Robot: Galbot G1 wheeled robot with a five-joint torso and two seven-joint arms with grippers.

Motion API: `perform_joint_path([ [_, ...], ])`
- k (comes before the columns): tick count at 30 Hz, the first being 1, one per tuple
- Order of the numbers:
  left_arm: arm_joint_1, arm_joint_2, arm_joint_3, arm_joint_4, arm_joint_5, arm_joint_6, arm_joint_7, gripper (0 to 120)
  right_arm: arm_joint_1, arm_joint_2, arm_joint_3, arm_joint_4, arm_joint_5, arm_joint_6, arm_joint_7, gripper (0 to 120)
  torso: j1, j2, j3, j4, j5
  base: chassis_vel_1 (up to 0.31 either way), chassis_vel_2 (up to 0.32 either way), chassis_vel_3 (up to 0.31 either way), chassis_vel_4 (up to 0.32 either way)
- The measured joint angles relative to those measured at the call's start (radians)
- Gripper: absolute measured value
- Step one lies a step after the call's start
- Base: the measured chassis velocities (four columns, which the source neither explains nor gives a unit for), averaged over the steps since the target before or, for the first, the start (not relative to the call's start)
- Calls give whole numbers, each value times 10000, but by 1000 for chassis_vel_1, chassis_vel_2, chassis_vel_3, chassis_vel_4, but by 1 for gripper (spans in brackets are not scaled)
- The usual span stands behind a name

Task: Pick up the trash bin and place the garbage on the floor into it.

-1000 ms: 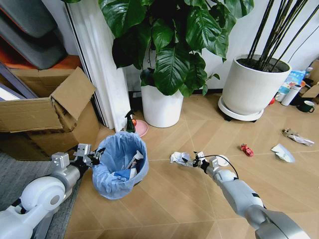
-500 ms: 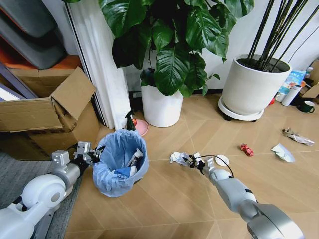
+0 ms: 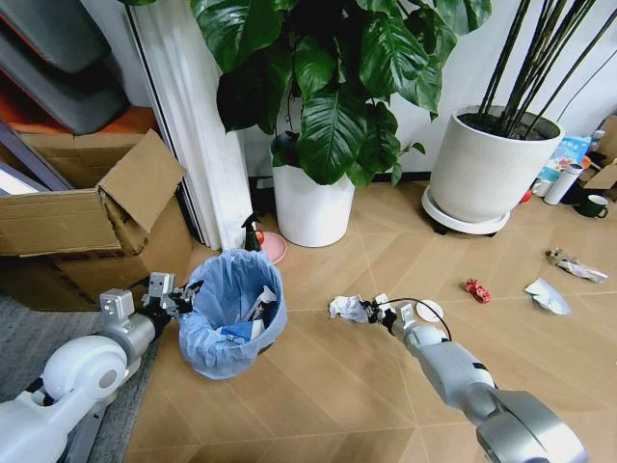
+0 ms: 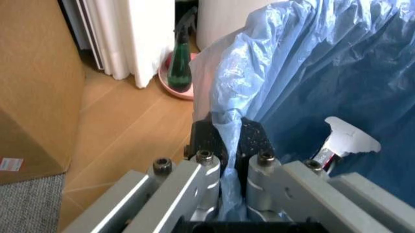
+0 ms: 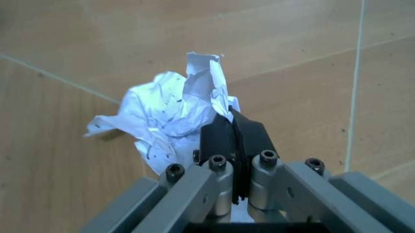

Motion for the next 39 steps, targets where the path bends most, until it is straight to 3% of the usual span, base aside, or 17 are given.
perform_joint_path([
  [6,-161,99,250,283,-5,-4,41,0,-485,-624,-565,1639,1234,13,-244,0,0,0,-1,-3,0,0,0,0,0],
  [8,-187,147,346,426,49,-4,91,0,-566,-1098,-1050,2768,1823,185,-631,0,0,0,-1,-5,-2,0,0,0,0],
  [14,-180,181,377,549,88,-6,87,0,-198,-1580,-1726,4016,2471,886,-1772,0,-1,1,-1,0,0,0,0,0,0],
  [15,-252,184,492,611,115,-6,86,0,-135,-1689,-1842,4343,2716,1024,-2021,0,-1,0,-1,9,5,0,0,0,0],
  [19,-941,115,1311,931,166,-6,111,0,-118,-2469,-2148,5946,3709,1255,-2718,0,-1,0,-1,4,-3,0,0,0,0],
  [20,-1162,57,1577,1032,173,-5,122,0,-122,-2712,-2199,6448,4002,1304,-2901,0,0,0,0,-7,-5,0,0,0,0],
  [22,-1202,45,1622,1050,174,-6,124,0,-122,-2749,-2209,6538,4053,1309,-2931,0,0,0,0,-7,-5,0,0,0,0],
  [24,-1774,-129,2284,1324,176,-6,151,0,-95,-3297,-2463,7927,5172,1319,-3357,0,0,0,-1,-9,-2,0,0,0,0],
  [26,-1843,-147,2367,1354,177,-6,153,0,-85,-3339,-2496,8044,5279,1316,-3410,0,0,0,0,-9,0,0,0,0,0],
  [29,-2450,-286,3011,1641,152,-6,175,0,137,-3644,-2963,9287,6260,1213,-3997,0,0,0,0,2,1,0,0,0,0],
  [39,-3155,-439,3590,1778,-91,70,22,0,496,-3687,-4063,9625,6471,912,-4445,0,0,0,0,-2,0,0,0,0,0],
])
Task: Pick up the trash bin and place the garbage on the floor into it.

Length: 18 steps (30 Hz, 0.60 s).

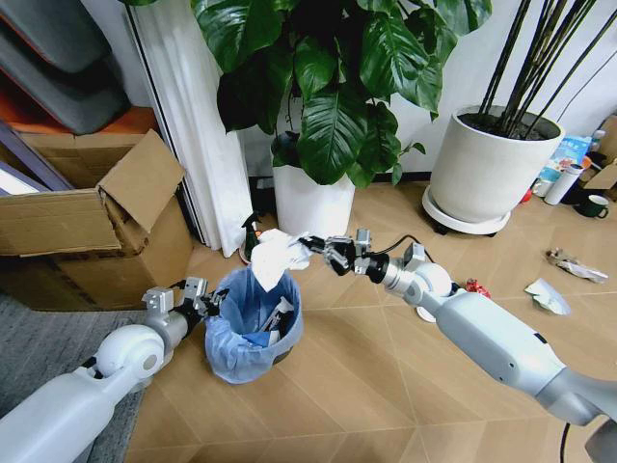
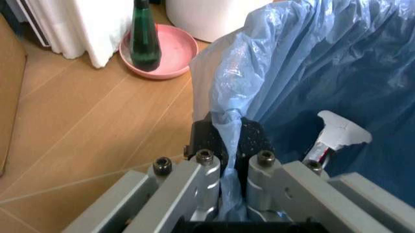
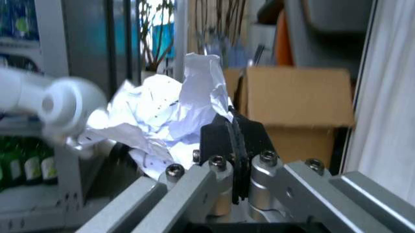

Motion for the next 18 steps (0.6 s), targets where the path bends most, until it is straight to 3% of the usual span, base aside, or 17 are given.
perform_joint_path([
  [5,-24,0,-42,-149,-99,59,-74,0,-40,186,-149,-503,-226,-60,-173,11,0,0,1,2,-2,0,0,0,0],
  [8,13,31,-175,-347,-251,132,-185,0,-30,292,-252,-778,-307,-124,-277,30,0,0,1,1,-1,0,0,0,0],
  [12,39,40,-211,-429,-313,173,-239,0,12,325,-287,-831,-299,-136,-276,38,0,0,0,1,0,0,0,0,0],
  [15,212,45,-360,-515,-345,223,-340,0,30,343,-275,-860,-191,-138,-147,54,0,0,0,2,0,0,0,0,0],
  [18,313,44,-446,-542,-345,236,-361,0,-21,341,-210,-852,-179,-138,-3,59,0,0,0,1,-1,0,0,0,0],
])
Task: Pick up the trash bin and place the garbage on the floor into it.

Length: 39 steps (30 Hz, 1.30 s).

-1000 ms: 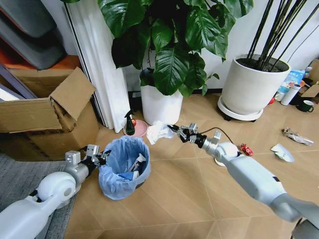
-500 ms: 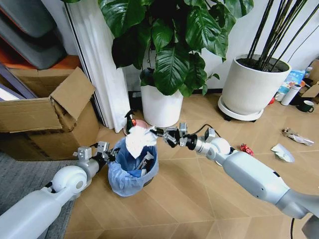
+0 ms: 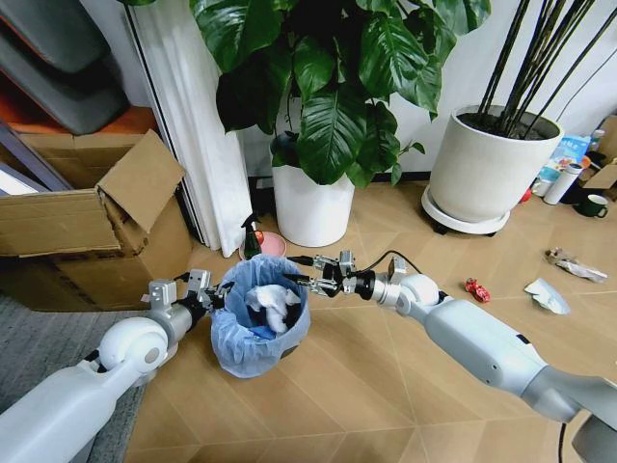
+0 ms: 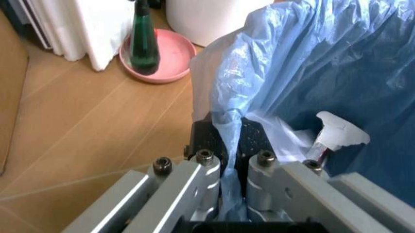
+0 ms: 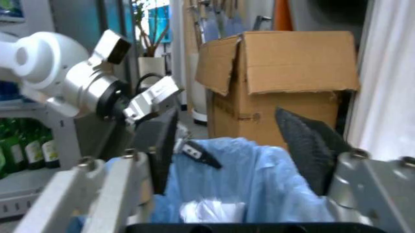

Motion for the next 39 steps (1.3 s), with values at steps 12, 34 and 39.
perform_joint_path([
  [12,1844,74,-1804,-594,267,0,-66,0,-3069,-440,3562,-537,-1477,210,5762,100,0,1,0,-5,8,0,0,0,0],
  [34,3364,-64,-2857,-1344,568,-37,-197,0,-7245,823,9086,1015,-3048,108,5985,100,-1,1,0,5,4,0,0,0,0],
  [39,3798,-84,-3042,-1513,696,-39,-199,0,-7369,774,9320,923,-3256,-180,6244,100,-1,2,-1,-4,3,0,0,0,0],
])
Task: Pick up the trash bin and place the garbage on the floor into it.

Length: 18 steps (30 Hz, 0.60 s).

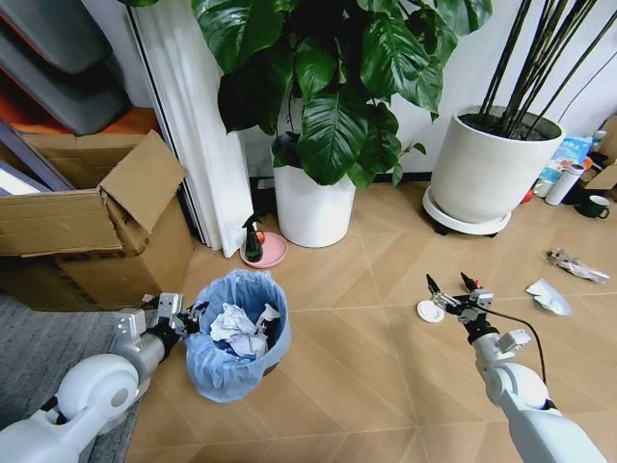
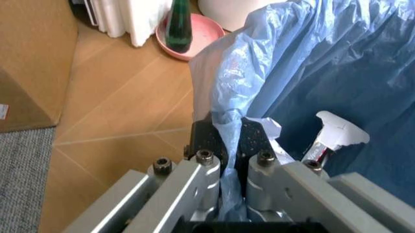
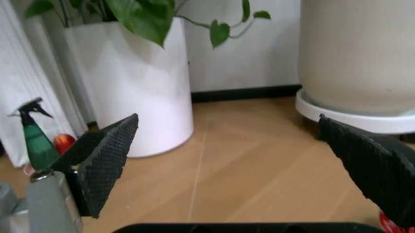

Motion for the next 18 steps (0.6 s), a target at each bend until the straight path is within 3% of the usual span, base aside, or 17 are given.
perform_joint_path([
  [18,197,-27,20,-105,154,1,-59,0,253,-21,-192,-534,19,-122,-203,100,1,0,1,3,-1,0,0,0,0],
])
